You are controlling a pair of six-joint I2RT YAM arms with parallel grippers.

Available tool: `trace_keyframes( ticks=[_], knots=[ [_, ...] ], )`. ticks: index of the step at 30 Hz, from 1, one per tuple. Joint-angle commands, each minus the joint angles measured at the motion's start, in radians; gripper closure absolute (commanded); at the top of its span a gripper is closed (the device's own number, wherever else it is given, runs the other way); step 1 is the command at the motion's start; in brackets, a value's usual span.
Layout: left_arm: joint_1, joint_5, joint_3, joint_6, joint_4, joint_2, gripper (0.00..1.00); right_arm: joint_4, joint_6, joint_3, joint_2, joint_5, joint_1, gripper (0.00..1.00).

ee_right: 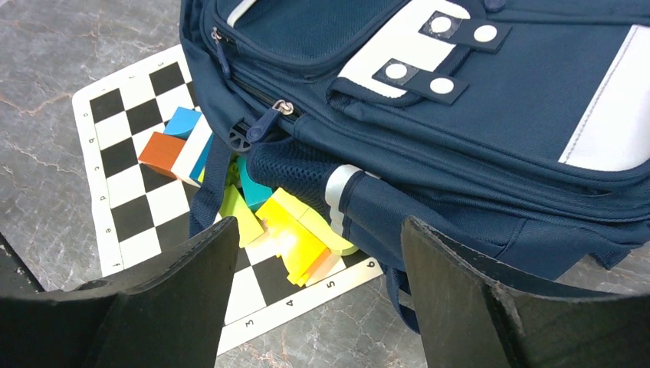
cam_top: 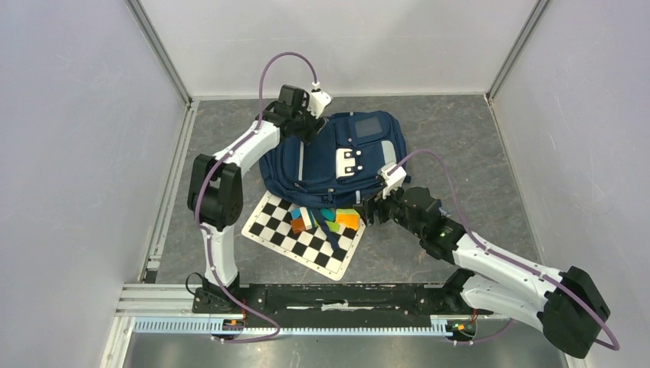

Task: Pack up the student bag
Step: Unzip the student bag at the center of the board.

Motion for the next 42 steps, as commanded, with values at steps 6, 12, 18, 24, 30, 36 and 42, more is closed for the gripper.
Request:
trace_keyframes(
  ticks=[6, 12, 18, 24, 30, 36, 42],
  knots=[
    [0.000, -0.141, -0.066, -0.419, -0.173, -0.222, 0.15, -0.069, 0.019, 0.034, -0.074, 0.001, -0.002, 0.18],
    [0.001, -0.179, -0.159, -0.491, -0.246, -0.246, 0.11, -0.106, 0.044, 0.008, -0.130, 0.009, -0.001, 0.18],
    [0.021, -0.127, -0.196, -0.513, -0.229, -0.228, 0.06, -0.139, 0.067, -0.001, -0.167, 0.015, -0.001, 0.19],
    [0.067, 0.013, -0.249, -0.580, -0.154, -0.224, 0.02, -0.172, 0.080, -0.005, -0.189, 0.023, -0.001, 0.20],
    [0.068, 0.042, -0.270, -0.593, -0.096, -0.194, 0.00, -0.210, 0.077, 0.004, -0.189, 0.035, -0.001, 0.21],
    [0.068, 0.014, -0.278, -0.585, -0.077, -0.189, 0.04, -0.218, 0.076, 0.005, -0.187, 0.041, -0.001, 0.22],
    [0.088, 0.020, -0.304, -0.597, -0.048, -0.222, 0.36, -0.217, 0.078, 0.006, -0.168, 0.040, 0.000, 0.23]
  ],
)
